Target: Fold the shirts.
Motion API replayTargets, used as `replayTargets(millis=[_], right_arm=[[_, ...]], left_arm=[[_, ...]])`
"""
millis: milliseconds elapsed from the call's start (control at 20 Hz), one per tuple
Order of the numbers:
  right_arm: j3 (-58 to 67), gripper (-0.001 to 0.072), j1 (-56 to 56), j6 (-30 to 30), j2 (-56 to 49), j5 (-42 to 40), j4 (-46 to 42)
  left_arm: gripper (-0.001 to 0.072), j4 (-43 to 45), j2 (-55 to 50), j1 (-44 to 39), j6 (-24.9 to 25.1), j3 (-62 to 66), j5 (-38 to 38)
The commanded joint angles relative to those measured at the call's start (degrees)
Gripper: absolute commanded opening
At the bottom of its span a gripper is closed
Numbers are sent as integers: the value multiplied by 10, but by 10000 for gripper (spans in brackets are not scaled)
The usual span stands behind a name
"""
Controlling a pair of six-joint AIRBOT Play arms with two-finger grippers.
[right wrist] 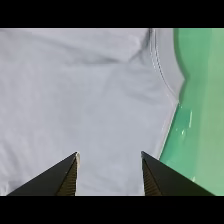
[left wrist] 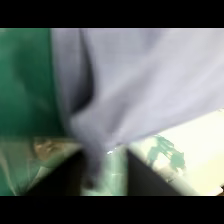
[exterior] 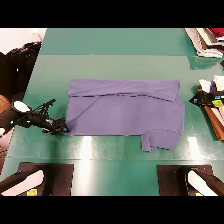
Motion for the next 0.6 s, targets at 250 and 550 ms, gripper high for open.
replayTargets(millis=[250,550], right_arm=[[-172,452,-101,18,6,123,-5],[-318,451,-108,37,5,80,21]], left_arm=[[26,-33,4,0,5,42,-7],[26,-33,3,0,5,71,-4]])
